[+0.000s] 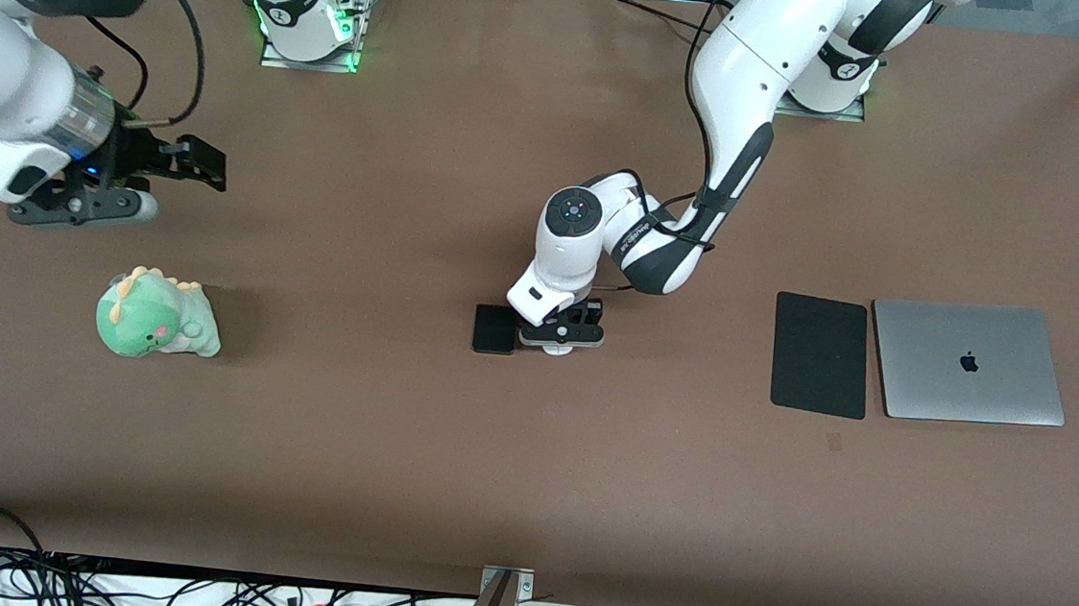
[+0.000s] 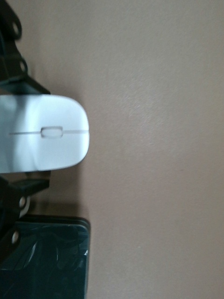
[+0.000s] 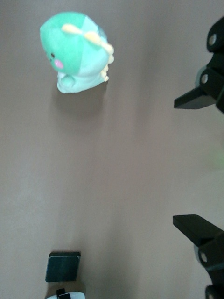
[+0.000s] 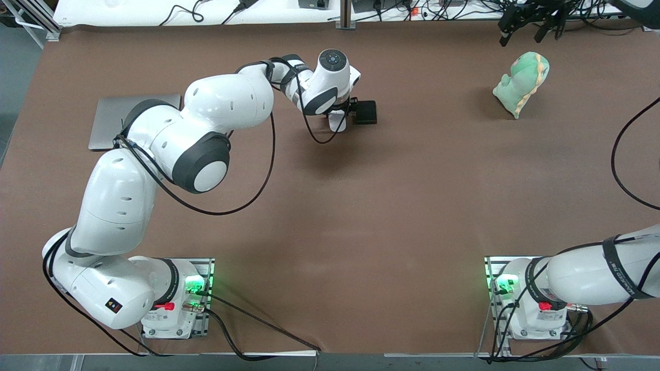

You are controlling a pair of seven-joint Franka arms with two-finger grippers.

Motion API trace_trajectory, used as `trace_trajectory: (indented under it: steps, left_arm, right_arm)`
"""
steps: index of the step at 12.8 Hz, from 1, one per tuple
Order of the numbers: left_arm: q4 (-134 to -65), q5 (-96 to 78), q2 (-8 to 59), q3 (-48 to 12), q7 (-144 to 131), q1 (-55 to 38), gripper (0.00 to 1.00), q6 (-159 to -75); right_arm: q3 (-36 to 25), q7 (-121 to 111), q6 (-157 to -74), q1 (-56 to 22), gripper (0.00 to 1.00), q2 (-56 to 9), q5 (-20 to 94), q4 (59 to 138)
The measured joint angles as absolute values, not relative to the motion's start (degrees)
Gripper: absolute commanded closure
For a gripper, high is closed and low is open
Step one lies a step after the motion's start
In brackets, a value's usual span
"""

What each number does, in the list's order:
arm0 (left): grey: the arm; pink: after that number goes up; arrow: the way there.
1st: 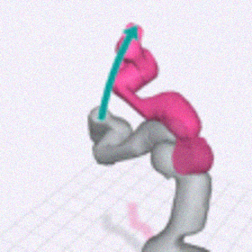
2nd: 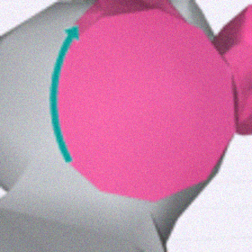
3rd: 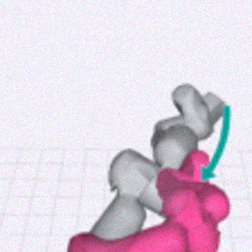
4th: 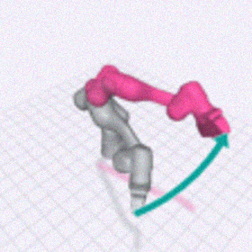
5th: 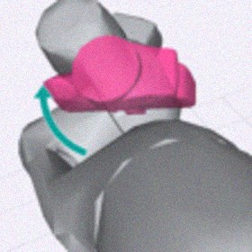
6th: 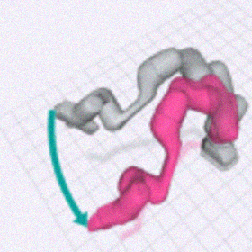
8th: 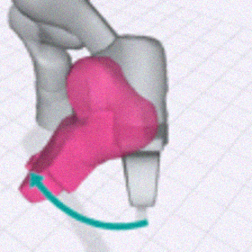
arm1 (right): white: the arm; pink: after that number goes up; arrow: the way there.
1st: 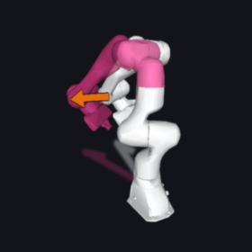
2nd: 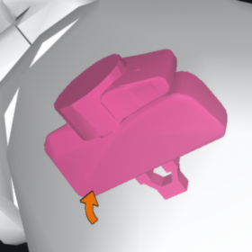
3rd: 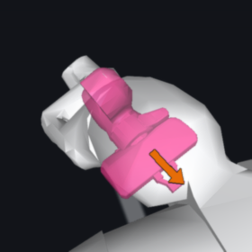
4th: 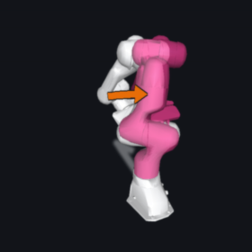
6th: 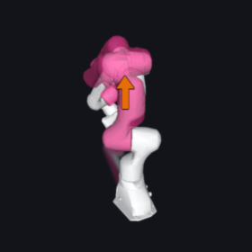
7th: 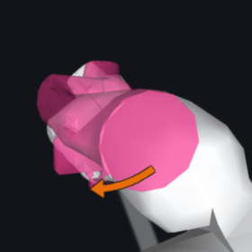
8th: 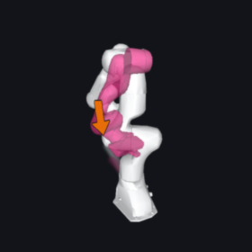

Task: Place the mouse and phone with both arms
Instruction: 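Lower the left gripper and grasp the white mouse, then carry the mouse to the pad while the right gripper reaches the phone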

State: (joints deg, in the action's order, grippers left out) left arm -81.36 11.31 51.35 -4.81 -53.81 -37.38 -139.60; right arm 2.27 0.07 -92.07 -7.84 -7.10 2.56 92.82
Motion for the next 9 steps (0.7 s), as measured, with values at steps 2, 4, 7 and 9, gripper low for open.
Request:
trace_trajectory:
  steps: [2,4,7,9]
  left_arm:
    - [-80.55,11.32,51.11,-4.58,-53.81,-37.29,0.82,-137.87]
    - [-79.21,11.32,49.39,-4.50,-53.68,-36.31,0.82,-132.50]
    - [-78.48,11.32,43.57,-4.64,-48.91,-32.36,0.82,-121.03]
    - [-78.62,11.30,39.55,-4.84,-39.28,-27.50,0.82,-113.67]
  right_arm:
    - [2.30,0.41,-94.07,-9.77,0.00,-8.35,2.57,93.15]
    - [2.30,2.79,-97.71,-10.76,0.00,-8.94,2.66,94.84]
    - [2.36,7.27,-104.16,-13.35,0.00,-10.65,3.39,97.99]
    - [2.47,10.20,-107.87,-15.75,0.00,-13.28,4.93,98.91]
